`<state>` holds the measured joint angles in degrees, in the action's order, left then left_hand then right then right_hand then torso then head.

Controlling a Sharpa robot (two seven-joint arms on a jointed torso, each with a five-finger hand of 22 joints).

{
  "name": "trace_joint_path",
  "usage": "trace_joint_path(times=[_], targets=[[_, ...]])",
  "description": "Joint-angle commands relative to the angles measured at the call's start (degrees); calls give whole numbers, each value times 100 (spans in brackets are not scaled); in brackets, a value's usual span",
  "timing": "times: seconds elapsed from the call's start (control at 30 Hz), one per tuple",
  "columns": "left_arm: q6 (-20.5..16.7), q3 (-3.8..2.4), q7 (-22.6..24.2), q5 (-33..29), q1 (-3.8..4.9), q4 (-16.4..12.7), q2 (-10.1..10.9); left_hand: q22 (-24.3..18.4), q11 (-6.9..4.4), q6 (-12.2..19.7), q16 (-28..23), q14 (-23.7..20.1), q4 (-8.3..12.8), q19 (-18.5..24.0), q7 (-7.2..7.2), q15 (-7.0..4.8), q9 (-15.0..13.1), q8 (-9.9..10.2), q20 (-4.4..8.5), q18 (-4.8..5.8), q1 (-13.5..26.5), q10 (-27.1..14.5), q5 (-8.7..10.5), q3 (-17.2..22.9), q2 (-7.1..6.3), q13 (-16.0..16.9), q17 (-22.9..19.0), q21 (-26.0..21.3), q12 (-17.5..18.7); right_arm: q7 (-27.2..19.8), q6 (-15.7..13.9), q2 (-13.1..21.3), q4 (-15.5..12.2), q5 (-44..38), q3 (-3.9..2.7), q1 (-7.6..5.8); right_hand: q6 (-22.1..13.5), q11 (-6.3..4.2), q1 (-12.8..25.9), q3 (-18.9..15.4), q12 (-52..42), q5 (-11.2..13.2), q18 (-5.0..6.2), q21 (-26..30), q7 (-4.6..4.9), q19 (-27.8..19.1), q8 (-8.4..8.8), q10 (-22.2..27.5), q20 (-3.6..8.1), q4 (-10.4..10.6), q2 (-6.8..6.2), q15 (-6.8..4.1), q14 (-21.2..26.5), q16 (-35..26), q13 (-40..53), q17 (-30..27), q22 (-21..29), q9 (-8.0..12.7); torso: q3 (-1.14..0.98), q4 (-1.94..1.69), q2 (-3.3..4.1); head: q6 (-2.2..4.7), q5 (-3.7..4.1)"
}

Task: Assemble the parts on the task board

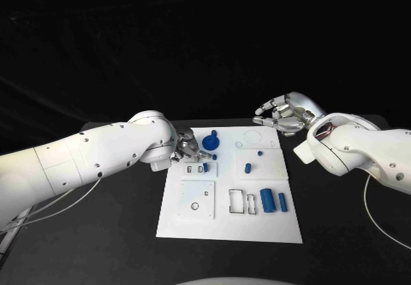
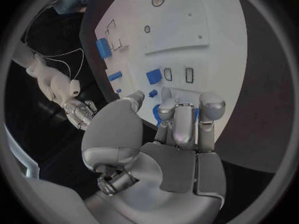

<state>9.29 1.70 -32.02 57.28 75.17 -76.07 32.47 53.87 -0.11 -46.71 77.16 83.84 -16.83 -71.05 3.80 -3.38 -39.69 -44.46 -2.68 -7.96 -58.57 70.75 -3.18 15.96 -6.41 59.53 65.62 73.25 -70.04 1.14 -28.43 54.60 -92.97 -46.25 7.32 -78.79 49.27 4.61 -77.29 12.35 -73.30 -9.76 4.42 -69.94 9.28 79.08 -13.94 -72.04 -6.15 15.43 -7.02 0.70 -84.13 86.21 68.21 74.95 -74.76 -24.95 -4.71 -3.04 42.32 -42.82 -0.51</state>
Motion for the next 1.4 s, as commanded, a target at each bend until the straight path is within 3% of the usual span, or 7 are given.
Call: trace_joint_path(times=[0.03, 0.33, 0.63, 0.83, 1.07, 1.27, 1.4], targets=[[273, 19, -39, 25, 7, 41, -71, -7, -6, 57, -18, 76, -2, 15, 9, -37, -9, -7, 33, 98, 25, -47, 18, -37, 42, -1, -8, 33, 19, 52, 58, -11, 8, -94, 1, -1, -39, -9, 34, 4, 29, -21, 51, 24, 3, -31, -20, 33, -10, 23, -33, -46, -346, -37, -7, 503, 8, -9, -2, 1, 3, -19, 0], [383, 68, -31, -14, 5, 166, -203, -6, -3, 80, -27, 71, 0, 18, 14, -34, -16, 2, 32, 98, -3, -55, 17, -37, 61, -10, -27, 34, 26, 67, 40, -26, 19, -98, 3, 1, -51, -9, 55, -4, 41, -22, 56, 54, 4, -44, -36, 42, -8, 54, -17, -46, -345, -42, -19, 499, 26, -17, -8, 11, -3, -50, 8], [447, 85, -16, -49, 4, 196, -244, -40, 6, 107, -40, 59, 4, 46, 22, -26, -31, 14, 28, 92, -75, -85, 14, -33, 89, -45, -51, 17, 51, 94, 38, -29, 22, -92, 6, 2, -58, -9, 77, -10, 46, -19, 58, 65, 3, -48, -49, 44, -7, 79, 0, -47, -342, -50, -24, 487, 32, -24, -10, -1, -12, -66, 15], [522, 89, -8, -65, 4, 189, -250, -39, 12, 121, -25, 64, 6, 62, 29, -19, -64, 31, 19, 91, -271, -94, 14, 53, 204, -69, -40, 18, 63, 111, 40, -46, 41, -83, 8, 6, -62, -9, 88, -14, 43, -9, 58, 70, 3, -49, -56, 40, -7, 90, 10, -47, -343, -49, -21, 491, 34, -28, -12, 5, -13, -71, 6], [631, 90, -4, -161, 4, 209, -248, -33, 13, 116, -18, 67, 6, 66, 30, -16, -79, 37, 15, 91, -357, -86, 13, 104, 242, -63, -36, 22, 56, 123, 47, -55, 55, -80, 10, 9, -62, -9, 88, -14, 43, -9, 58, 70, 3, -49, -56, 40, -7, 90, 10, -47, -343, -49, -21, 491, 34, -28, -11, 4, -8, -81, 6], [680, 90, 41, -228, 4, 207, -252, -25, 9, 119, -16, 65, 11, 74, 26, -19, -109, 63, 10, 90, -595, -92, 11, 284, 272, -82, -51, 30, 62, 142, 70, -74, 83, -80, 11, 13, -64, -10, 92, -13, 44, -2, 59, 74, 2, -50, -62, 39, -6, 94, 21, -48, -342, -52, -22, 487, 36, -31, -6, 3, -5, -98, 18], [702, 91, 76, -326, 4, 212, -254, 4, -18, 116, 0, 70, 32, 73, -3, -43, -158, 95, 16, 92, -1027, -84, 8, 800, 292, -89, -53, 52, 58, 155, 82, -77, 96, -81, 14, 14, -68, -11, 95, -12, 46, 19, 61, 88, 0, -55, -73, 39, -6, 98, 39, -49, -340, -58, -25, 476, 44, -37, -4, 1, -9, -107, 22]])
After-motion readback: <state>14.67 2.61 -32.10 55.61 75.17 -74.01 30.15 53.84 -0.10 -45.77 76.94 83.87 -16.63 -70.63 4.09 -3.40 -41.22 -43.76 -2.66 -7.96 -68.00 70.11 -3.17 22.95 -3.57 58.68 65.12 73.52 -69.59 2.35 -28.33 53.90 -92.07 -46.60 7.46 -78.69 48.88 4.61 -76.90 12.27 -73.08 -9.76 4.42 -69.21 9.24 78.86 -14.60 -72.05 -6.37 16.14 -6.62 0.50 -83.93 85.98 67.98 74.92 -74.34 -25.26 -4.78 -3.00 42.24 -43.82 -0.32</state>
